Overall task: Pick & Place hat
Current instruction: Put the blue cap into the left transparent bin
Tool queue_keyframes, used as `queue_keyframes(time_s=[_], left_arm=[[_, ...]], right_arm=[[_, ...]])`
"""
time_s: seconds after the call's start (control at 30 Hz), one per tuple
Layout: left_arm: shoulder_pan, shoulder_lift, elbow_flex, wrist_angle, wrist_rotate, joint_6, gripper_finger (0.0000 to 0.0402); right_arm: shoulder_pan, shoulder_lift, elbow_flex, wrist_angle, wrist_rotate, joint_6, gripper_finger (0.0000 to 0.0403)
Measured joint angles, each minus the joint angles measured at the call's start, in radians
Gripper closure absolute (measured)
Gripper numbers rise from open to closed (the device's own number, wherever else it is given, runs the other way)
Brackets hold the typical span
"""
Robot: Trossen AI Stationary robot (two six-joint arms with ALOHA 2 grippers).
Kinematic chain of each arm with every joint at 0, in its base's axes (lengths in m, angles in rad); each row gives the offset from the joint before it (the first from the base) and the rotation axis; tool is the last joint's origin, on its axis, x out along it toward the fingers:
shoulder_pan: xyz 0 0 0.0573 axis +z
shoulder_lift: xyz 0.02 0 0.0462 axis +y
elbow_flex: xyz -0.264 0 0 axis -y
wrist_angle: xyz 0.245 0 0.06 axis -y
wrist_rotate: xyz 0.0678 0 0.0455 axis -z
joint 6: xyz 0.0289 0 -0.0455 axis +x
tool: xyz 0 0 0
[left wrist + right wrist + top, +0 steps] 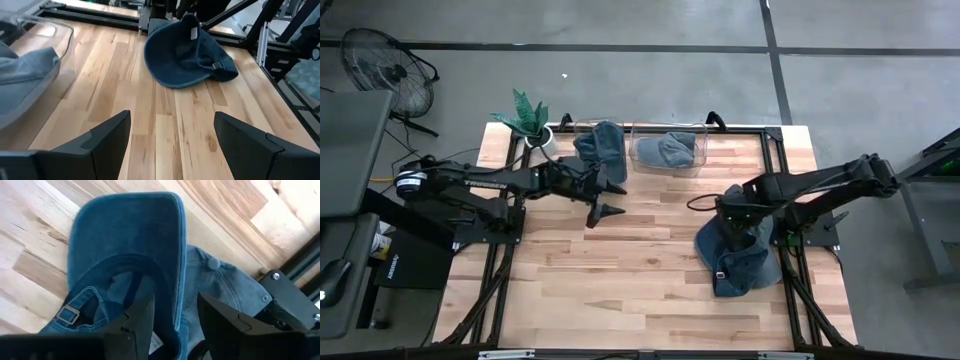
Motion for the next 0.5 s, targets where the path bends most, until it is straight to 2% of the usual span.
queue_keyframes(time_s=[0.5], left_arm=[[0.0, 0.004, 0.0, 0.004, 0.005, 0.0, 0.0117]], right_arm=[[0.0, 0.099, 0.0, -0.012, -0.009, -0.002, 0.0258]])
